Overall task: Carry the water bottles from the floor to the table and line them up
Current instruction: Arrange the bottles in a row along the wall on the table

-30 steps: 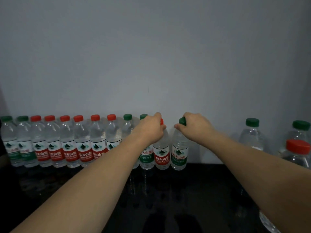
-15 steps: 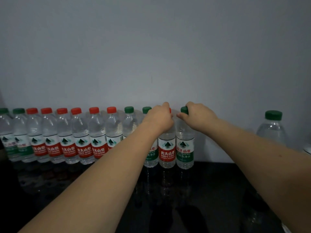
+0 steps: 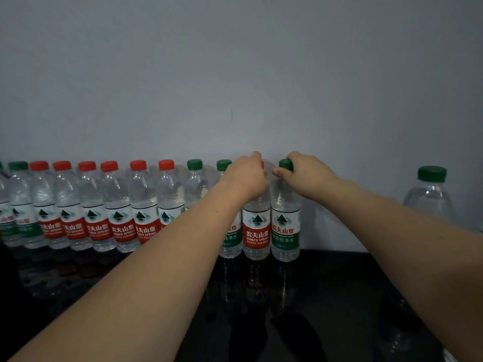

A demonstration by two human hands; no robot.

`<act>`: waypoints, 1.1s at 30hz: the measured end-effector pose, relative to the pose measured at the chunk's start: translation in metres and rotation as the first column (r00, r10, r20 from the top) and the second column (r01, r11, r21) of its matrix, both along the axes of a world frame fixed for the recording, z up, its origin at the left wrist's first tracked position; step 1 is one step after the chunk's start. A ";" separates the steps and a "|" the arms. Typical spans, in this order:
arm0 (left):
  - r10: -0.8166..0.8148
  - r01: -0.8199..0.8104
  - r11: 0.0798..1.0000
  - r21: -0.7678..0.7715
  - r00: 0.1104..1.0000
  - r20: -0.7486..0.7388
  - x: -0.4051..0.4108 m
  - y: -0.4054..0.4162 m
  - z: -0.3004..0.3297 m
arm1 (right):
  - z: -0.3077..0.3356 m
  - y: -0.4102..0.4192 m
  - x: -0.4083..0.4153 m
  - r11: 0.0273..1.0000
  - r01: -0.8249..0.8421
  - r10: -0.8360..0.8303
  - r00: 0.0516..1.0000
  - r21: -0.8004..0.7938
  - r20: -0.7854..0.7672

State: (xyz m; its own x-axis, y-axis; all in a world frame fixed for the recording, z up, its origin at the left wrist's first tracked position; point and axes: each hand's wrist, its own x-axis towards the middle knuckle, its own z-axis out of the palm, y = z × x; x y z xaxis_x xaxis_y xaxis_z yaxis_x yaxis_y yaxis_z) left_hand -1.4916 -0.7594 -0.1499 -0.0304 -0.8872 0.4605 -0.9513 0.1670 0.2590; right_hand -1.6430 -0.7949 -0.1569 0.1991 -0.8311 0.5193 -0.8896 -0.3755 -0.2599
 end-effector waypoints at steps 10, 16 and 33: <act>0.047 -0.037 0.997 0.067 0.986 -0.163 -0.003 0.018 0.008 | 0.006 0.019 -0.005 0.999 0.011 -0.011 1.000 0.049 -0.012; -0.020 -0.010 0.996 -0.086 0.940 -0.342 0.013 0.075 0.018 | 0.029 0.077 -0.016 0.999 0.047 -0.048 0.998 -0.027 -0.029; -0.184 0.175 0.979 -0.103 0.979 -0.086 -0.022 0.303 0.110 | 0.113 0.349 -0.111 0.983 0.127 -0.174 0.857 -0.130 -0.484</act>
State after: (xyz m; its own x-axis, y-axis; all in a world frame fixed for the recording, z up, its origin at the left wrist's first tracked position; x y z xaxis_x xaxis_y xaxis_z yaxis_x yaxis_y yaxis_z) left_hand -1.5139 -0.4565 -0.0401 -0.1378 -0.8234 0.5504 -0.8757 0.3610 0.3208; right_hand -1.7535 -0.4464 -0.0435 0.3241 -0.8263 0.4606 -0.9401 -0.2270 0.2544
